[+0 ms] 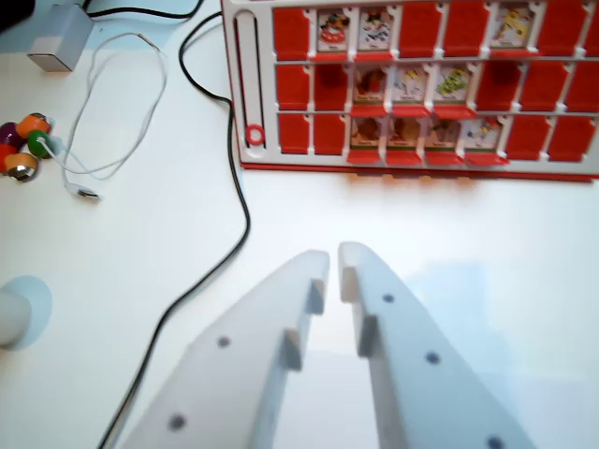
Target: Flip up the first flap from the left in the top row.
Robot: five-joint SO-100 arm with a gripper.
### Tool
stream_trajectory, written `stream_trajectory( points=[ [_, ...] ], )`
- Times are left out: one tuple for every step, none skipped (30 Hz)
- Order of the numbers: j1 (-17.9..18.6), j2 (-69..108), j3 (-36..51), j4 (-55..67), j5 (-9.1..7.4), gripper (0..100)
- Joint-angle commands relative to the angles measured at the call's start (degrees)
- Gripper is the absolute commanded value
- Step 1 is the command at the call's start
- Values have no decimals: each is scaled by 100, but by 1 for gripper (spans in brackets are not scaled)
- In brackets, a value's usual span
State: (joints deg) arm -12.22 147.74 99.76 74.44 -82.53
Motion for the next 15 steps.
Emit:
stream_trajectory(
  points=[
    [176,1512,598,264,-272,1],
    [193,1811,756,325,-290,1],
    [193,2057,826,466,-290,1],
    [167,2241,861,615,-281,1],
    [132,2408,914,747,-272,1],
    [132,2584,993,817,-281,1],
    [132,2716,1055,888,-290,1],
    [141,2813,1107,949,-308,1],
    [176,2900,1160,984,-325,1],
    [202,2988,1222,993,-334,1],
    [229,3041,1248,1020,-343,1],
    [229,3067,1257,1090,-352,1],
    [246,3111,1257,1143,-352,1],
    [255,3164,1292,1143,-360,1],
    [272,3199,1327,1160,-387,1]
  ],
)
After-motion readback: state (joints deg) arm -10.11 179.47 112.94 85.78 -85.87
